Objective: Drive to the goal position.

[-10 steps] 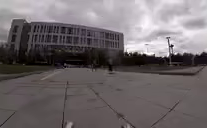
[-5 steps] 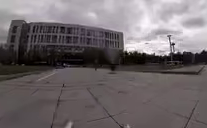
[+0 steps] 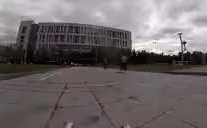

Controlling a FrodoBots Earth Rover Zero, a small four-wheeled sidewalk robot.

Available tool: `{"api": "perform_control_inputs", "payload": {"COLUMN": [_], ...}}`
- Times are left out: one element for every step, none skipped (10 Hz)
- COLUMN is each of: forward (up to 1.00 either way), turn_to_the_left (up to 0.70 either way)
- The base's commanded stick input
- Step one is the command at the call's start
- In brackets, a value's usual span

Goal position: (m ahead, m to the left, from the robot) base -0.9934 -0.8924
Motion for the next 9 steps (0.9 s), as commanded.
{"api": "perform_control_inputs", "payload": {"forward": [0.00,0.00,0.00,0.00,0.00,0.00,0.25,0.70,0.70], "turn_to_the_left": [0.00,0.00,0.00,0.00,0.00,0.00,0.00,0.00,0.00]}}
